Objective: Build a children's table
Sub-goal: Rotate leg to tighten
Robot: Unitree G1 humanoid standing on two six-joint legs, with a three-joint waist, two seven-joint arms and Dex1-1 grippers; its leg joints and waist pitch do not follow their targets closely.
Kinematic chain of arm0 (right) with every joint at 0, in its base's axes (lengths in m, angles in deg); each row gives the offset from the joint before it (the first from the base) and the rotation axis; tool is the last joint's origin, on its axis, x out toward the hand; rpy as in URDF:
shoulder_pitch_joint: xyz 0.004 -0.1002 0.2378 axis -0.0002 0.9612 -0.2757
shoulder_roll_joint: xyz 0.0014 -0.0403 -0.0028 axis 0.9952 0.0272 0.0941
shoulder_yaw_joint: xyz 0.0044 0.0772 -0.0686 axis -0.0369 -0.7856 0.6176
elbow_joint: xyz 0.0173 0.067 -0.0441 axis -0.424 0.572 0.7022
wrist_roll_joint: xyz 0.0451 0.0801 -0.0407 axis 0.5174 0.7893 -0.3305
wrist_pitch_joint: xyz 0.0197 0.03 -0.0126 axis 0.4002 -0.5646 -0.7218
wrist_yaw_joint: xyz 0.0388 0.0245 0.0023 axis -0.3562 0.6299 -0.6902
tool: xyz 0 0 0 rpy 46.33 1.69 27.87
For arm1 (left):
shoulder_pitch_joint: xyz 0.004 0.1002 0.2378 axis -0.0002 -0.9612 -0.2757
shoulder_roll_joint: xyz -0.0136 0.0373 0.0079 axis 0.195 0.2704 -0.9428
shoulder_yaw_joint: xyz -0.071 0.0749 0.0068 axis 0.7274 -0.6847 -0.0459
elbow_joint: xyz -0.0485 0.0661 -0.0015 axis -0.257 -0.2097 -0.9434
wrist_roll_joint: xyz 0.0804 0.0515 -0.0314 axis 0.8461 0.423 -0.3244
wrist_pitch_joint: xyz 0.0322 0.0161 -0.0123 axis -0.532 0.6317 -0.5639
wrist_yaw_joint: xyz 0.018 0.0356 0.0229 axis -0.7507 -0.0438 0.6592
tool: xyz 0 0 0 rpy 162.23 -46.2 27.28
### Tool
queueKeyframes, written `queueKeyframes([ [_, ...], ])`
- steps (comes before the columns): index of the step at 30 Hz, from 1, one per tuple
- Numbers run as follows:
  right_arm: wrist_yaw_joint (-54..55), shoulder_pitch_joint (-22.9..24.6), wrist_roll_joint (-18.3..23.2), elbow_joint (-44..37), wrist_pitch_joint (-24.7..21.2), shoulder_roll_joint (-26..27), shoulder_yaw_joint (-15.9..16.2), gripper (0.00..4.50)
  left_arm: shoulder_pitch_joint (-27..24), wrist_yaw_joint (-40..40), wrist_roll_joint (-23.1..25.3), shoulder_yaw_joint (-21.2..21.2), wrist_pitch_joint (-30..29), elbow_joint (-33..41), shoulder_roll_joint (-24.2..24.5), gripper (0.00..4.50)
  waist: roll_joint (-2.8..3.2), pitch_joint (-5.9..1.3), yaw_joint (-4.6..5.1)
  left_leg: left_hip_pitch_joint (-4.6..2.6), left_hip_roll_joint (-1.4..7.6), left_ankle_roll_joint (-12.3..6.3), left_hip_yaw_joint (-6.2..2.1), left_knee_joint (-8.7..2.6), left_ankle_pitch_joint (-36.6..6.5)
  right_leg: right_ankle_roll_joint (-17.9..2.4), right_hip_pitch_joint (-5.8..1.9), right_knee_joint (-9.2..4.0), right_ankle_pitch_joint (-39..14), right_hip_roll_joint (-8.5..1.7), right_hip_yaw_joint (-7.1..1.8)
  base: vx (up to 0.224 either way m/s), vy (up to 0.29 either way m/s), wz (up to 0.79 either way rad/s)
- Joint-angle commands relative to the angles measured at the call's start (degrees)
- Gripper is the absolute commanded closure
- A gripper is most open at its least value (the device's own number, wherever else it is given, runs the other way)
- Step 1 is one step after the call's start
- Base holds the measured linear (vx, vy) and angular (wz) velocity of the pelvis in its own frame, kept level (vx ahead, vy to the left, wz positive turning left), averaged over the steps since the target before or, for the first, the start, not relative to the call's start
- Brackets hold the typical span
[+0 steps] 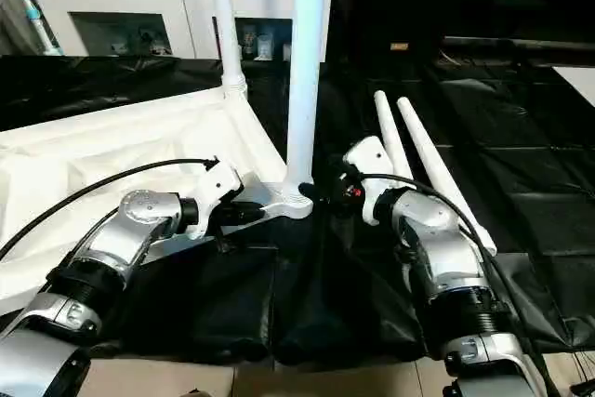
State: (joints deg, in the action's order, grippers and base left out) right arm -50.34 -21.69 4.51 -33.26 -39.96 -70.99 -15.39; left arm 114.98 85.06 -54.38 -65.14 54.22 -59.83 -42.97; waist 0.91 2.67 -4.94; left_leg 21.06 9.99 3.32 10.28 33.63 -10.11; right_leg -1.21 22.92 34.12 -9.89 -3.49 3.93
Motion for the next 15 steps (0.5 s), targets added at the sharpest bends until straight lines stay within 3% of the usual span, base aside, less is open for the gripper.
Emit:
queueKeyframes([
  [1,-0.84,-1.85,-0.88,1.90,0.98,-0.21,1.04,0.60,-2.42,2.16,0.86,-2.21,0.00,-0.47,0.36,4.43,-1.05,-3.36,0.09,-0.49,3.22,-3.97,-1.20,-3.92,-12.26,-9.52,-2.59,-4.65,-18.75,-5.34,-2.90,0.000,0.000,0.00],
  [8,-5.05,-2.12,-0.20,2.73,1.76,-0.11,2.58,0.60,-4.10,5.77,-0.35,-3.42,0.97,3.00,0.15,4.43,-1.12,-3.43,-0.18,-0.53,3.39,-5.10,-0.97,-3.74,-10.45,-10.80,-2.59,-4.23,-15.09,-5.28,-3.02,0.000,0.000,0.00],
  [15,-6.18,-2.68,-2.64,5.44,4.56,-0.48,4.91,0.60,-3.83,5.35,0.25,-3.43,1.42,2.50,0.33,4.43,-1.16,-3.35,-0.20,-0.44,3.33,-4.27,-1.04,-3.83,-11.25,-10.40,-2.64,-4.34,-16.45,-5.36,-2.98,0.000,0.000,0.00],
])
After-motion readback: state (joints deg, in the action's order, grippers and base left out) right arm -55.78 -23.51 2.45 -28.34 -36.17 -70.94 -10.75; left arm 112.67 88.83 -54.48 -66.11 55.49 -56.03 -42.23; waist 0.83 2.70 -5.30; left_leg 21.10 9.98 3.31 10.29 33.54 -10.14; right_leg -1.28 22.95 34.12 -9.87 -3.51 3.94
